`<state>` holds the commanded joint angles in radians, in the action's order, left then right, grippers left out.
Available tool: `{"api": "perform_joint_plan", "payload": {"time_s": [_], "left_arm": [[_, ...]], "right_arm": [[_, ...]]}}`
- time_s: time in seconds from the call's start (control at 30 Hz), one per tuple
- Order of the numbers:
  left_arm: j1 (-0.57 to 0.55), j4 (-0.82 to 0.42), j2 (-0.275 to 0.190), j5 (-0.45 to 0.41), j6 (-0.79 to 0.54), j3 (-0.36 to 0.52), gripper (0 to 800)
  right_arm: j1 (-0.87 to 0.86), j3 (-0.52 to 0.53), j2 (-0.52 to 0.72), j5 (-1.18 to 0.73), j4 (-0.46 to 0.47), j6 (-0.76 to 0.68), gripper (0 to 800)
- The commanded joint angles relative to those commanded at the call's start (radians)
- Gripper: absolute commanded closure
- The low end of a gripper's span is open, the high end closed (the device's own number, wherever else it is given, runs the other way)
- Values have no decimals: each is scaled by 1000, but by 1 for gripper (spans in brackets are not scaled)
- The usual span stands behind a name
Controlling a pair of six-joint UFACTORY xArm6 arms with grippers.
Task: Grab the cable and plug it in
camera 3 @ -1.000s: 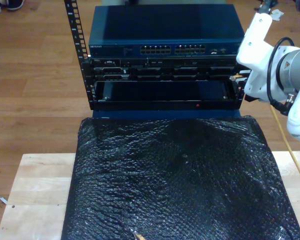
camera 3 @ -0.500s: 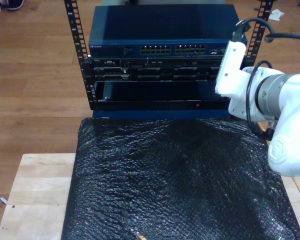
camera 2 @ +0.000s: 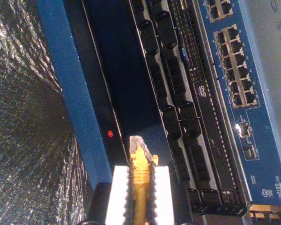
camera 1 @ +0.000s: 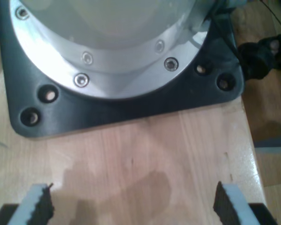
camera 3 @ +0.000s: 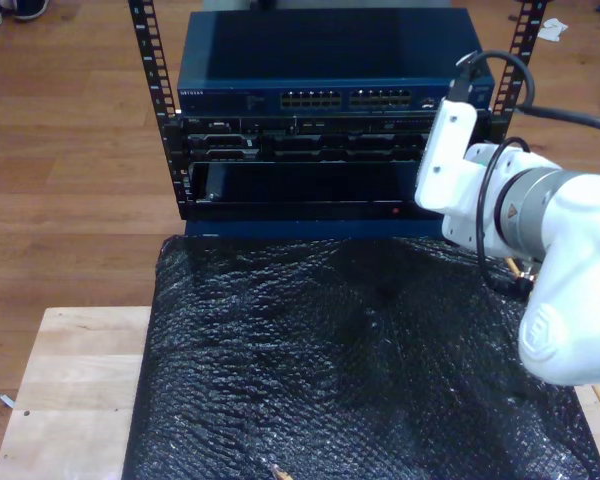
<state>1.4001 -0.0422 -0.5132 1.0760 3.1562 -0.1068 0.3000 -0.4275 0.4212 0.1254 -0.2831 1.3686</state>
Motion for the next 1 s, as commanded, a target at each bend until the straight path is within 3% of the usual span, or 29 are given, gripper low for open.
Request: {"api": "perform_joint_plan", "payload": {"time_s": [0.13, 0.4, 0.6, 1.0], "left_arm": [[0, 0, 0, 0, 0, 0, 0], [0, 0, 0, 0, 0, 0, 0], [0, 0, 0, 0, 0, 0, 0], [0, 0, 0, 0, 0, 0, 0]], "right_arm": [[2, 5, -49, 92, 2, 6, 800], [0, -109, -216, 114, 51, 11, 800], [-3, -184, -261, 150, 55, 12, 800], [-3, -218, -325, 242, 69, 34, 800]]}}
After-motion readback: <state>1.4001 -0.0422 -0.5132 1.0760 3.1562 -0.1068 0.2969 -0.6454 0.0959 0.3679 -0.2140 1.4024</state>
